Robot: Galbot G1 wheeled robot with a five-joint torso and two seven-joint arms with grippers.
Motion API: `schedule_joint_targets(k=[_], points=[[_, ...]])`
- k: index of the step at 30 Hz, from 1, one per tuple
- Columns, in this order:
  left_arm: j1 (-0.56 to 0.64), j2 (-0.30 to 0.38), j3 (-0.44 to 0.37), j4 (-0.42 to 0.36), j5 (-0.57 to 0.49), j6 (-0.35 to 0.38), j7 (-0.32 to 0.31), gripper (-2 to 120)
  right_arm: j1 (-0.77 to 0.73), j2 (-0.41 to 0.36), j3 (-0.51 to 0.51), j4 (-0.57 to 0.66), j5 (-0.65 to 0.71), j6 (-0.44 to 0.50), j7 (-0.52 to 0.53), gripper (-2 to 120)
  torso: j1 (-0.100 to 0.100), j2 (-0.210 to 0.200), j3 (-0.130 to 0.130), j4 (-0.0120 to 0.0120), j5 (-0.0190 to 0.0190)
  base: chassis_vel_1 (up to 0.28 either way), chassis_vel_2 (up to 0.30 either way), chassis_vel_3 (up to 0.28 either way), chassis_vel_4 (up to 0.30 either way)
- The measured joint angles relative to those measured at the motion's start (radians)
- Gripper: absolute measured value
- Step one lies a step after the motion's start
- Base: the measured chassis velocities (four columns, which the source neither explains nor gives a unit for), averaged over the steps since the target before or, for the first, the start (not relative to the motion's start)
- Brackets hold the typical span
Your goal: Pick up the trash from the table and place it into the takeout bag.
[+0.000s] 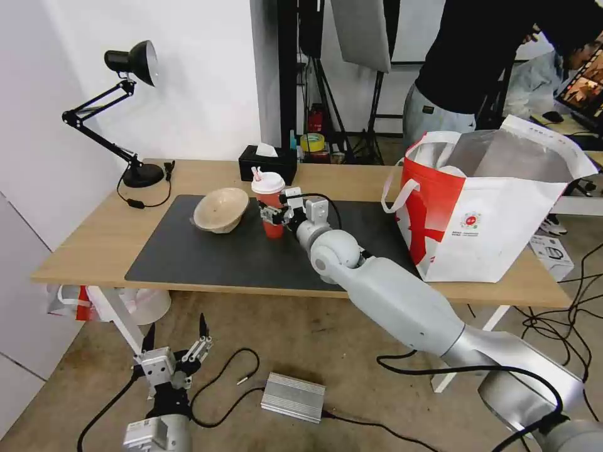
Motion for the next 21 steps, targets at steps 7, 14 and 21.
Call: schedule_joint_targets(k=[7,14,21], points=[[-0.002,0.0,-0.001,0.001,0.0,0.0,0.0,100,0.003,0.012,0.0,-0.01,0.0,0.0,0.001,30,0.0,0.0,0.0,0.0001,0.0,0.0,0.0,0.0,0.0],[-0.007,0.0,0.0,0.008,-0.001,-0.001,0.0,100,0.002,0.012,0.001,-0.012,0.0,0.0,0.001,12,0.0,0.0,0.0,0.0002,0.0,0.0,0.0,0.0,0.0],[-0.012,0.0,0.004,0.015,-0.001,-0.001,0.001,100,0.0,-0.003,0.003,0.001,0.0,0.002,-0.001,3,0.0,0.0,0.0,0.0001,0.0,0.0,0.0,0.0,0.0]])
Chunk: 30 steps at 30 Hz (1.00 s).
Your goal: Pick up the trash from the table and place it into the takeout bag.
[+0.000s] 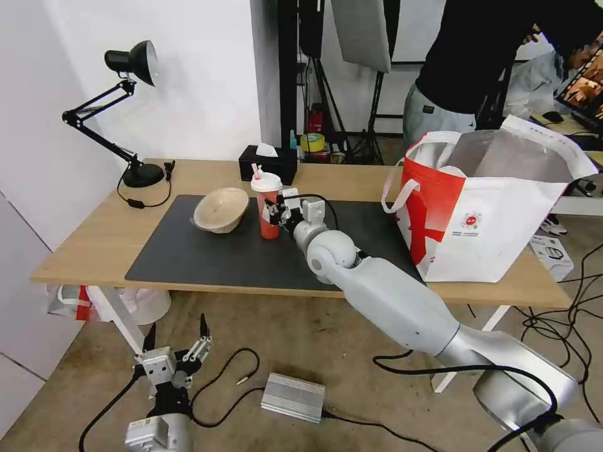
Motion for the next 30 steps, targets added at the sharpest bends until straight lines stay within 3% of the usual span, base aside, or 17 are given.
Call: schedule_joint_targets(k=[30], points=[[0.006,0.0,0.014,-0.009,0.013,0.003,0.001,100,0.013,-0.076,0.058,0.152,-0.004,-0.013,0.054,3,0.0,0.0,0.0,0.0,0.0,0.0,0.0,0.0,0.0]])
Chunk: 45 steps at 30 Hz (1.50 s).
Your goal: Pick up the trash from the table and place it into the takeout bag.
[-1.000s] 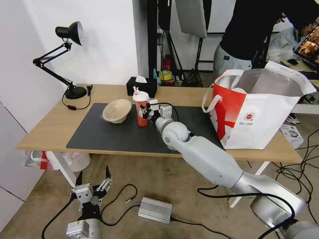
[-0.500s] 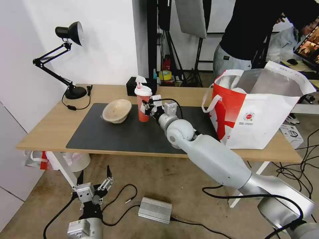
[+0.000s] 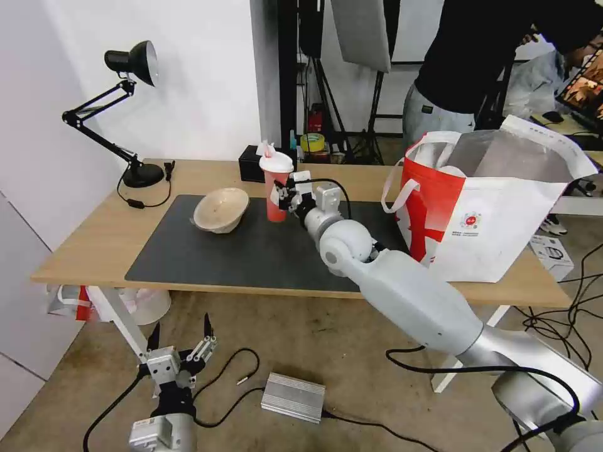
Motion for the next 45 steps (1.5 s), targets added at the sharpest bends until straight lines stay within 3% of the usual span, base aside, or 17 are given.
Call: schedule_joint_targets(k=[12,30,45], points=[[-0.001,0.001,0.002,-0.005,0.0,0.0,0.0,100,0.024,-0.074,0.054,0.098,0.049,-0.036,0.031,3,0.0,0.0,0.0,-0.0001,0.0001,0.0,0.0,0.0,0.0],[-0.016,0.001,0.013,0.0,0.0,-0.001,0.003,100,0.063,-0.298,0.142,0.241,0.163,-0.069,0.037,3,0.0,0.0,0.0,-0.0002,0.0001,0.0,0.0,0.0,0.0],[-0.021,0.002,0.021,0.009,0.0,-0.001,0.005,100,0.041,-0.416,0.217,0.283,0.221,-0.085,0.029,3,0.0,0.0,0.0,0.0,0.0,0.0,0.0,0.0,0.0]])
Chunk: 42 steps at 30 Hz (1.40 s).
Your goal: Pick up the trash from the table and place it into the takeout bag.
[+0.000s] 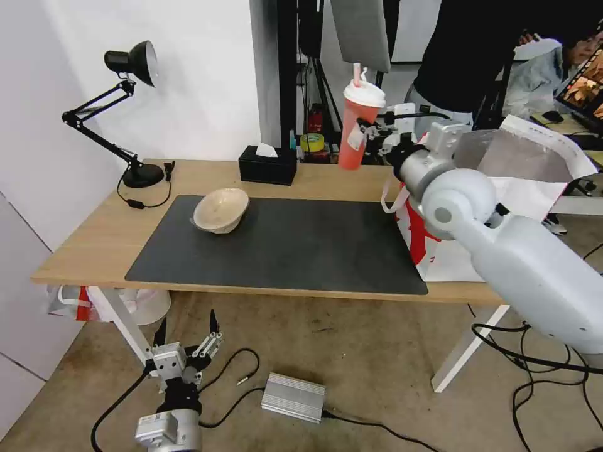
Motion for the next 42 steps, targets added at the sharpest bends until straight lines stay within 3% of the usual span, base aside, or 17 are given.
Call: schedule_joint_targets(k=[11,27,42], points=[[0.003,0.0,0.007,0.004,0.004,0.0,0.001,100,-0.01,-0.048,0.052,0.017,0.021,-0.013,-0.015,3,0.0,0.0,0.0,0.0,0.0,0.0,0.0,0.0,0.0],[-0.006,0.0,0.021,0.031,0.008,-0.001,0.002,100,-0.062,-0.202,0.156,0.05,0.065,-0.044,-0.044,2,0.0,0.0,0.0,-0.0001,0.0,0.0,0.0,0.0,0.0],[-0.019,0.0,0.027,0.054,0.012,-0.001,0.003,100,-0.102,-0.241,0.224,0.022,0.072,-0.058,-0.059,2,0.0,0.0,0.0,0.0,0.0,0.0,0.0,0.0,0.0]])
